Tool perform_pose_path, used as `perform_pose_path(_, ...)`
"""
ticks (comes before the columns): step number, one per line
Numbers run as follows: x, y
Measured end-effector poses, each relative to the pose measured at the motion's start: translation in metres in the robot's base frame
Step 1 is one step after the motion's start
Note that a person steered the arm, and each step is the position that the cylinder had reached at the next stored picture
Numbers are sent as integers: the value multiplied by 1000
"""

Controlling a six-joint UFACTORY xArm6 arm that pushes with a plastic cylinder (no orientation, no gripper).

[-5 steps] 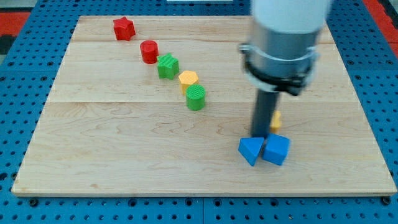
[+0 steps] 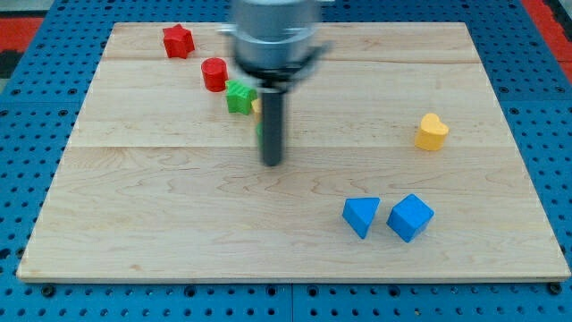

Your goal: Adjust the yellow hexagon parallel right to the green circle

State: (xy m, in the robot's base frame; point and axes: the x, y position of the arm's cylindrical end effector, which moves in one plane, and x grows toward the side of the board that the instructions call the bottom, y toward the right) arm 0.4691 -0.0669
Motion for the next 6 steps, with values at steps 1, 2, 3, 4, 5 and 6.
perform_pose_path(1,-15,-39)
perform_pose_path(2,-66,-23)
perform_pose_path(3,-104,-6)
perform_pose_path(4,-111,35)
perform_pose_path(5,-80,70)
perform_pose_path(6,-83,71)
